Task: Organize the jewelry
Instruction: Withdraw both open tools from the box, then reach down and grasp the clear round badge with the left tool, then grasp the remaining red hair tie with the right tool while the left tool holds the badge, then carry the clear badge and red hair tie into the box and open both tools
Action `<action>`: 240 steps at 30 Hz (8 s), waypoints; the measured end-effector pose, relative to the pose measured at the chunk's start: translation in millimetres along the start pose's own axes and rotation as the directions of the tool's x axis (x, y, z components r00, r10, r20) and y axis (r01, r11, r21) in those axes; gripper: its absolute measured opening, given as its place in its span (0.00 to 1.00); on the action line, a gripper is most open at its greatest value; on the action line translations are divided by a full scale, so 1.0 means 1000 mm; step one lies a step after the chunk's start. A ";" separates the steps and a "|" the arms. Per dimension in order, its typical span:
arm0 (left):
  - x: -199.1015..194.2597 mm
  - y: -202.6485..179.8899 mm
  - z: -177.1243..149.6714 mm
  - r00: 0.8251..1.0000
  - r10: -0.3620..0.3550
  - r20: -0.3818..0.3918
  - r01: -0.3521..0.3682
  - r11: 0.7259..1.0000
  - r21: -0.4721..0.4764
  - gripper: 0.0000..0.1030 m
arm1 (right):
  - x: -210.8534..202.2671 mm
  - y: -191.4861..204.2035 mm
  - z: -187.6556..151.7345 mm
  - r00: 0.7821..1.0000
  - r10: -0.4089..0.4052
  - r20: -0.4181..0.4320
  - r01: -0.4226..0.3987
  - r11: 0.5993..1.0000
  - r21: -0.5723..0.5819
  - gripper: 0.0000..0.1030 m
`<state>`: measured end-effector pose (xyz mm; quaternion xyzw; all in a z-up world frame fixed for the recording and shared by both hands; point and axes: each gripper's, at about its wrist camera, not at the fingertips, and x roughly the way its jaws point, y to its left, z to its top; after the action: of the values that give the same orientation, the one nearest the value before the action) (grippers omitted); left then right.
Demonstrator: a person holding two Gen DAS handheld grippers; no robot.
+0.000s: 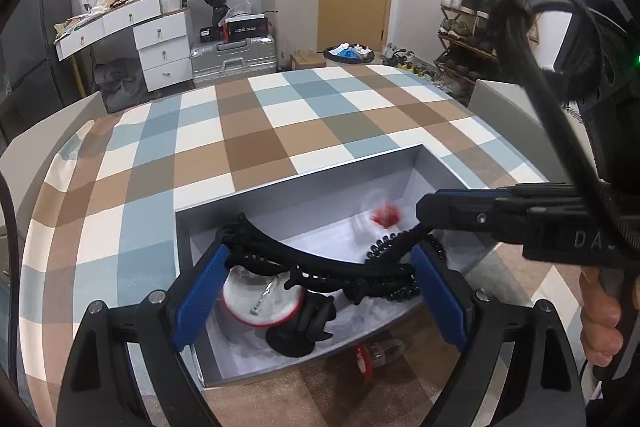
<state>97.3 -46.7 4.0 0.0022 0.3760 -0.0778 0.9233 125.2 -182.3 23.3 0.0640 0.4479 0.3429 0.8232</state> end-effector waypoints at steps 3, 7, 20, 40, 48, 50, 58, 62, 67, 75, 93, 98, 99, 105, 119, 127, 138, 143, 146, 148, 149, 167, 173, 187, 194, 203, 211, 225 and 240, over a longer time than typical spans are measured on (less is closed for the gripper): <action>-0.004 -0.003 0.000 1.000 0.011 0.011 -0.011 1.000 0.022 0.87 | -0.007 0.001 -0.002 1.000 0.010 0.017 -0.010 1.000 -0.002 0.29; -0.009 -0.003 -0.001 1.000 0.022 0.002 -0.022 1.000 0.017 0.87 | -0.026 0.004 -0.005 0.998 0.025 0.056 -0.025 1.000 -0.002 0.43; -0.037 0.006 -0.014 0.998 0.003 0.055 0.000 0.999 -0.054 0.99 | -0.048 0.005 -0.017 0.996 0.018 0.083 -0.019 1.000 0.005 0.72; -0.055 0.022 -0.051 0.994 0.100 0.033 -0.094 0.986 -0.141 0.99 | -0.037 0.021 -0.055 0.998 -0.063 0.012 0.064 0.994 -0.089 1.00; -0.055 0.023 -0.065 0.996 0.092 -0.010 -0.092 0.988 -0.125 0.99 | -0.029 0.021 -0.058 0.997 -0.072 -0.031 0.068 0.992 -0.104 1.00; -0.055 0.022 -0.067 0.996 0.091 -0.020 -0.093 0.989 -0.114 0.99 | -0.029 0.023 -0.058 0.997 -0.074 -0.036 0.069 0.991 -0.115 1.00; -0.055 0.016 -0.071 0.996 0.072 -0.054 -0.076 0.994 -0.078 0.99 | -0.027 0.025 -0.061 0.995 -0.081 -0.056 0.073 0.989 -0.131 1.00; -0.053 0.015 -0.078 0.996 0.046 -0.075 -0.051 0.997 -0.066 0.99 | -0.023 0.027 -0.062 0.994 -0.087 -0.072 0.076 0.987 -0.141 1.00; -0.049 0.010 -0.087 0.992 0.033 -0.119 -0.035 0.999 -0.017 0.99 | -0.021 0.029 -0.065 0.992 -0.093 -0.087 0.079 0.985 -0.152 1.00; -0.049 0.004 -0.098 0.984 0.029 -0.174 -0.021 0.999 0.044 0.99 | -0.017 0.034 -0.068 0.989 -0.082 -0.125 0.059 0.982 -0.178 1.00; -0.054 -0.006 -0.107 0.973 -0.054 -0.224 0.085 0.988 0.130 0.61 | -0.012 0.039 -0.070 0.985 -0.095 -0.146 0.065 0.978 -0.197 1.00; -0.058 -0.006 -0.107 0.975 -0.067 -0.214 0.099 0.985 0.139 0.35 | -0.012 0.040 -0.071 0.984 -0.095 -0.147 0.064 0.977 -0.203 1.00; -0.057 -0.005 -0.106 0.974 -0.070 -0.215 0.101 0.985 0.137 0.35 | -0.013 0.040 -0.071 0.985 -0.093 -0.147 0.062 0.977 -0.203 1.00; -0.056 0.000 -0.104 0.978 -0.071 -0.195 0.095 0.988 0.118 0.35 | -0.012 0.040 -0.071 0.985 -0.092 -0.145 0.062 0.978 -0.199 1.00; -0.058 0.022 -0.093 0.994 -0.054 -0.090 0.054 0.999 -0.002 0.35 | -0.001 0.043 -0.072 0.991 -0.053 -0.123 0.032 0.986 -0.165 1.00; -0.057 0.031 -0.090 0.999 -0.027 -0.039 0.024 0.996 -0.082 0.35 | 0.010 0.049 -0.071 0.993 -0.018 -0.115 0.001 0.988 -0.151 0.88; -0.049 0.045 -0.093 0.998 0.027 -0.050 -0.034 0.989 -0.142 0.35 | 0.019 0.056 -0.071 0.993 -0.042 -0.109 0.022 0.983 -0.183 0.79; -0.051 0.041 -0.095 0.998 0.031 -0.053 -0.038 0.991 -0.127 0.35 | 0.023 0.061 -0.073 0.992 -0.052 -0.112 0.028 0.979 -0.201 0.78; -0.051 0.040 -0.095 0.998 0.040 -0.054 -0.047 0.991 -0.125 0.35 | 0.025 0.062 -0.073 0.992 -0.053 -0.115 0.029 0.979 -0.204 0.78; -0.051 0.041 -0.095 0.998 0.041 -0.054 -0.047 0.991 -0.129 0.35 | 0.026 0.063 -0.072 0.992 -0.060 -0.111 0.036 0.978 -0.207 0.78; -0.051 0.041 -0.095 0.998 0.042 -0.053 -0.049 0.990 -0.130 0.35 | 0.026 0.063 -0.072 0.992 -0.062 -0.108 0.039 0.978 -0.206 0.78; -0.051 0.045 -0.092 0.998 0.046 -0.046 -0.053 0.988 -0.147 0.35 | 0.039 0.069 -0.070 0.992 -0.093 -0.086 0.073 0.975 -0.209 0.45; -0.052 0.046 -0.092 0.998 0.040 -0.045 -0.046 0.988 -0.147 0.35 | 0.041 0.073 -0.071 0.990 -0.112 -0.084 0.090 0.971 -0.223 0.22; -0.052 0.046 -0.092 0.998 0.039 -0.041 -0.045 0.988 -0.148 0.35 | 0.034 0.084 -0.074 0.990 -0.125 -0.063 0.102 0.952 -0.287 0.15; -0.053 0.046 -0.091 0.999 0.038 -0.034 -0.043 0.988 -0.149 0.35 | 0.027 0.087 -0.072 0.991 -0.123 -0.045 0.104 0.948 -0.301 0.15; -0.058 0.045 -0.088 0.999 0.038 -0.011 -0.039 0.988 -0.148 0.35 | 0.010 0.089 -0.066 0.994 -0.113 -0.004 0.107 0.948 -0.300 0.15; -0.067 0.039 -0.081 0.999 0.040 0.024 -0.037 0.991 -0.129 0.35 | -0.008 0.090 -0.059 0.994 -0.103 0.039 0.110 0.950 -0.293 0.15; -0.069 0.033 -0.056 0.996 0.023 0.083 -0.013 0.993 -0.119 0.35 | -0.046 0.078 -0.043 0.989 -0.080 0.127 0.109 0.964 -0.244 0.15; -0.057 0.023 -0.032 0.993 0.006 0.116 0.009 0.992 -0.124 0.35 | -0.059 0.055 -0.035 0.983 -0.066 0.169 0.097 0.979 -0.179 0.15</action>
<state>38.3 -14.2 20.0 -0.0600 0.3256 -0.0551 0.9420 48.4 -183.9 66.1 -0.0040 0.3478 0.3429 0.8726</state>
